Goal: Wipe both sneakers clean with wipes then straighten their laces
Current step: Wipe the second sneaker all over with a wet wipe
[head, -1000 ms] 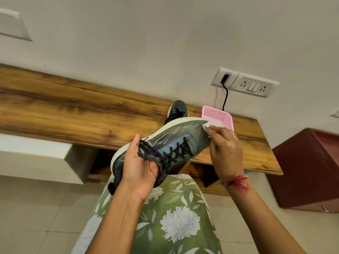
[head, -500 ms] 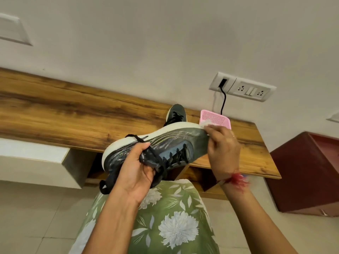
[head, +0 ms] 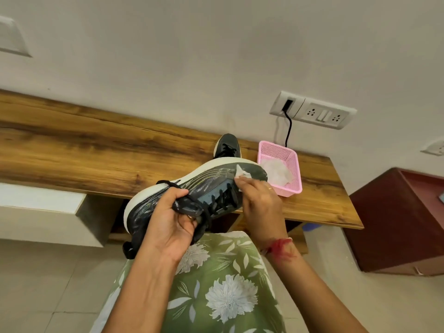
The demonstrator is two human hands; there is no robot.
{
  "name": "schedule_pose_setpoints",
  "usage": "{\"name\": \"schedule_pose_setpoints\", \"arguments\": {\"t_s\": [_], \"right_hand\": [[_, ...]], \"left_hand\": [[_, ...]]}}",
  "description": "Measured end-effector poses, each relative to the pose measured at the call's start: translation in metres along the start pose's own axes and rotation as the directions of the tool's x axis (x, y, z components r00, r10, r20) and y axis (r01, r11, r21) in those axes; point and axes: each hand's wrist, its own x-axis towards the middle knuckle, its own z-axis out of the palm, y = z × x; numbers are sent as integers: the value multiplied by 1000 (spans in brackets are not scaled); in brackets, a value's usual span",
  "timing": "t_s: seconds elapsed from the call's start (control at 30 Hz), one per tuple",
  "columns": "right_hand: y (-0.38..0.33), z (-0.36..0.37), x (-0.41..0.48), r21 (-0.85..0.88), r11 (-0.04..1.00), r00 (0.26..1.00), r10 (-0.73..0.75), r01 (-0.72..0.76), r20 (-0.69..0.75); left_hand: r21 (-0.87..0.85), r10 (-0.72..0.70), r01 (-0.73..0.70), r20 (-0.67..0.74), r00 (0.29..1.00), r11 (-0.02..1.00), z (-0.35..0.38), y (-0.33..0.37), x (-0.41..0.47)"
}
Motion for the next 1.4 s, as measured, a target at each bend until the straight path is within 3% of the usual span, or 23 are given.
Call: {"name": "schedule_pose_setpoints", "arguments": {"t_s": [0.17,0.27,0.33,0.4,0.5,0.63,0.7,0.77,0.83,0.93,1.07,1.23,1.4], "right_hand": [[19,-2,7,-70,989,988,124,-130,-92],[1,8,-7,2,999,999,32,-32,33],[13,4,-4,-38,999,997,-30,33,71],[30,-1,6,-107,994,999,25,-28,-29],[14,2,7,-22,991,988,127,-130,-82],[21,-1,-6,-109,988,990,-99,110,102],[41,-6,5,-162,986,1000,-21,21,2],[34,-8,10,-80,991,992,101,-107,-76],[15,-2,3,-24,999,999,32,-31,21],[19,-6,-4,-87,987,978,-115,132,174],[33,-10,14,-168,985,998,56,-49,39],[21,-7,-11,-180,978,953,-49,107,300],[36,-10,18,-235,971,986,82,-46,147]], "left_hand": [[-52,-14,13,-4,1000,999,4,-3,-2],[-71,-20,17,-39,999,997,3,2,-1],[-69,-40,37,-32,999,997,1,5,-2],[-71,-57,56,-18,998,996,2,2,-2],[-107,-72,70,-19,997,992,8,-1,-3],[-108,-87,84,-18,996,991,2,3,0],[-119,-105,102,-20,994,988,2,0,1],[-175,-128,121,-31,991,977,4,-4,0],[-194,-128,115,-53,990,974,2,-3,2],[-153,-144,130,-86,986,980,-6,1,6],[-176,-182,162,-105,978,971,-5,-7,10],[-136,-184,165,-144,972,977,-8,-6,10],[-82,-197,188,-129,972,979,2,-16,7]]}}
